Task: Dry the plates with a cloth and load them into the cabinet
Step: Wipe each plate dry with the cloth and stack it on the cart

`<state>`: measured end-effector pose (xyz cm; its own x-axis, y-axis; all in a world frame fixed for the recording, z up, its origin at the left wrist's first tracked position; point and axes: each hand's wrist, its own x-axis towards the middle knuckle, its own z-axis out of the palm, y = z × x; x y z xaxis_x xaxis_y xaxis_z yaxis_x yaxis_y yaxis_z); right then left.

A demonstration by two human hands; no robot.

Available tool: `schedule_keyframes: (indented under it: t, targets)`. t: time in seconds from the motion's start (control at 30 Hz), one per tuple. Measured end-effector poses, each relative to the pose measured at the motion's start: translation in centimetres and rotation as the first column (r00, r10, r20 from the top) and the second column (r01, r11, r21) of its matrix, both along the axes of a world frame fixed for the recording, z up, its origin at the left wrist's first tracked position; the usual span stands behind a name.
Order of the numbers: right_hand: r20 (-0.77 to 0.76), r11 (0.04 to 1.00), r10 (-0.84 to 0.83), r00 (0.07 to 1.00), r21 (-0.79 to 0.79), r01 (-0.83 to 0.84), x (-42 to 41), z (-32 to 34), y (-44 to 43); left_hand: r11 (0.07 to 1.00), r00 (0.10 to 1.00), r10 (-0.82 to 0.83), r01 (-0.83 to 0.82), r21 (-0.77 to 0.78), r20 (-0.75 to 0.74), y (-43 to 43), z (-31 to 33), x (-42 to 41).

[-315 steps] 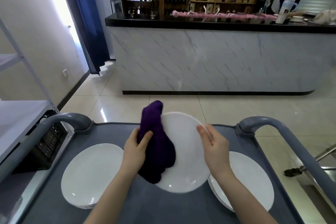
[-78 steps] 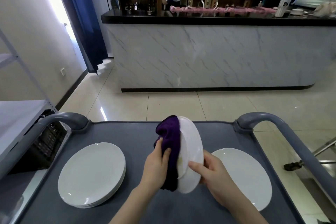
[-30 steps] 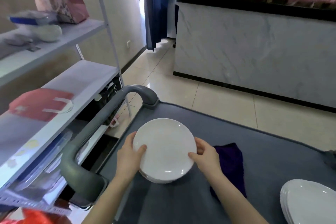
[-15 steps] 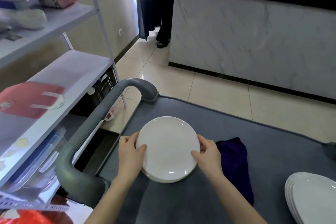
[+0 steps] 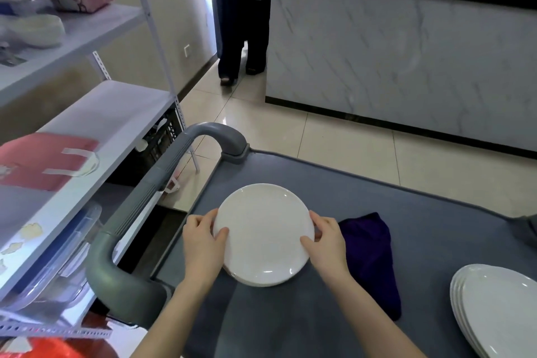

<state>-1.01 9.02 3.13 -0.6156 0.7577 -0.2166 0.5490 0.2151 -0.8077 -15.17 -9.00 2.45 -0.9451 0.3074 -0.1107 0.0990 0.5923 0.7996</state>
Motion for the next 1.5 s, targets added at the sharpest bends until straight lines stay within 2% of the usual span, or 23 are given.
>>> schedule_keyframes:
  t: [0.13,0.23,0.33,0.47,0.63,0.77,0.9,1.03,1.17,1.33,1.5]
  targets:
    - [-0.004,0.999,0.038,0.999,-0.006,-0.038,0.8,0.3,0.7,0.999,0.998,0.046,-0.047,-0.026,-0.035,0.7,0.5,0.5]
    - [-0.061,0.999,0.037,0.997,-0.006,-0.037,2.5,0.9,1.6,0.997,0.990,0.041,-0.033,0.063,-0.135,1.9,1.6,2.0]
    - [-0.095,0.998,-0.013,0.995,0.055,0.018,5.6,1.5,3.1,0.980,0.985,-0.068,0.095,0.174,-0.157,4.6,2.7,4.3]
    - [-0.102,0.989,-0.091,0.991,0.105,0.102,11.1,2.5,5.7,0.932,0.963,-0.257,0.269,0.244,-0.079,9.3,3.5,8.8]
    - [-0.117,0.950,-0.252,0.961,0.158,0.268,19.7,3.2,9.2,0.835,0.860,-0.510,0.497,0.237,-0.010,15.2,3.2,15.4]
    - [-0.040,0.911,-0.366,0.930,0.187,0.367,26.3,3.1,11.7,0.759,0.772,-0.635,0.615,0.214,0.032,19.5,2.7,20.8]
    - [0.135,0.892,-0.390,0.911,0.301,0.337,31.7,2.6,13.9,0.700,0.694,-0.712,0.690,0.185,0.105,23.2,1.9,25.9]
    - [0.267,0.859,-0.445,0.855,0.395,0.325,35.8,2.1,15.6,0.674,0.656,-0.737,0.731,0.106,0.161,25.9,1.0,30.1]
    - [0.297,0.859,-0.455,0.839,0.395,0.326,38.2,1.2,16.7,0.697,0.689,-0.709,0.717,0.001,0.150,26.9,0.2,32.6]
    - [0.254,0.886,-0.452,0.855,0.239,0.397,39.3,0.0,17.5,0.731,0.722,-0.667,0.682,-0.029,0.184,27.1,-0.3,33.3]
    - [0.192,0.868,-0.483,0.855,0.233,0.438,39.3,-0.4,17.7,0.748,0.732,-0.653,0.663,0.015,0.192,27.2,-0.3,32.7]
